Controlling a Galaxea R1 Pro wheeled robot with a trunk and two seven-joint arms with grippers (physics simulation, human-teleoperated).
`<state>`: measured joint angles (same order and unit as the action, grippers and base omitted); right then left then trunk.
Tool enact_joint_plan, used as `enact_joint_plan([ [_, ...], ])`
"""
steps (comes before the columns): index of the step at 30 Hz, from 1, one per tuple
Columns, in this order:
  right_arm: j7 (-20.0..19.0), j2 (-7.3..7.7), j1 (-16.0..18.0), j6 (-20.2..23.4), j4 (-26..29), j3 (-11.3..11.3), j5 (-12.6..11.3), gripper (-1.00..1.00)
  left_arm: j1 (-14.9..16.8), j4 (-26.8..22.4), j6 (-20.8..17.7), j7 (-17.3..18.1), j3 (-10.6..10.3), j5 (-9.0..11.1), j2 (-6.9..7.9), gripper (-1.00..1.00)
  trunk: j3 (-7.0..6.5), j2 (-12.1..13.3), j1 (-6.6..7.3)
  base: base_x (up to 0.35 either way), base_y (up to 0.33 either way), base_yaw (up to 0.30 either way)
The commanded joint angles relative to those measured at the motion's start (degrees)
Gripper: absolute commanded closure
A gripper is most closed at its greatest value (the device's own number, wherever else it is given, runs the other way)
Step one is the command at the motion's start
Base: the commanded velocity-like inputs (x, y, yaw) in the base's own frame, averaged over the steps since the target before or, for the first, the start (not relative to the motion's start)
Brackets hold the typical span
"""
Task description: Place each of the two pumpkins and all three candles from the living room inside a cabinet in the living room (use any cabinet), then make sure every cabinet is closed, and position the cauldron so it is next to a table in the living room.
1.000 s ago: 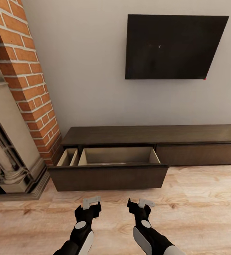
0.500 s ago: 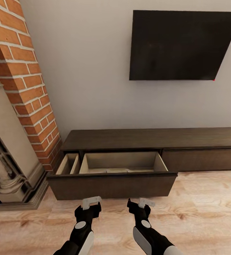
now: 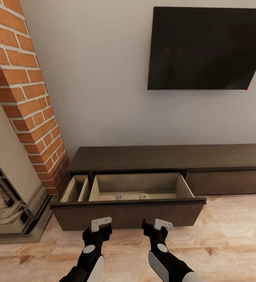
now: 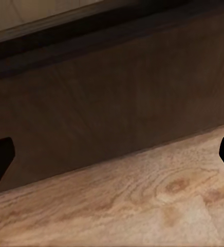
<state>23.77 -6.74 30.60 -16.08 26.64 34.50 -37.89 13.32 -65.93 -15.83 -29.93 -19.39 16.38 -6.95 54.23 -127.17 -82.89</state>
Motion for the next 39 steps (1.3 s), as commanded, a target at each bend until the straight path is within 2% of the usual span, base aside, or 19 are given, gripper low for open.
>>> enact_joint_plan([
  [1, 0.31, 0.0, 0.07, -0.32, -0.04, 0.48, -0.62, -1.0, 0.04, -0.08, -0.18, -0.67, -0.13, 0.4, 0.02, -1.0, 0.05, -0.02, 0.0, 0.029, 0.011, 0.0],
  [8, -0.87, 0.17, 0.07, -0.24, -1.47, 0.35, -0.72, -1.0, 0.04, -0.2, -0.1, -2.23, -0.3, 0.4, -0.04, -1.0, 0.05, -0.02, 0.0, 0.007, 0.003, 0.0],
  [30, -1.36, 0.23, 0.07, -0.27, -1.77, 0.31, -0.69, -1.0, 0.04, -0.16, -0.17, -2.22, -0.3, 0.4, 0.08, -1.0, 4.0, -8.85, -4.83, 0.0, 0.0, 0.0],
  [39, -1.36, 0.17, 0.07, -0.27, -1.77, 0.31, -0.69, -1.0, 0.06, -0.18, -0.22, -2.19, -0.32, 0.42, 0.01, -1.0, 4.0, -8.85, -4.83, 0.016, 0.001, 0.0],
])
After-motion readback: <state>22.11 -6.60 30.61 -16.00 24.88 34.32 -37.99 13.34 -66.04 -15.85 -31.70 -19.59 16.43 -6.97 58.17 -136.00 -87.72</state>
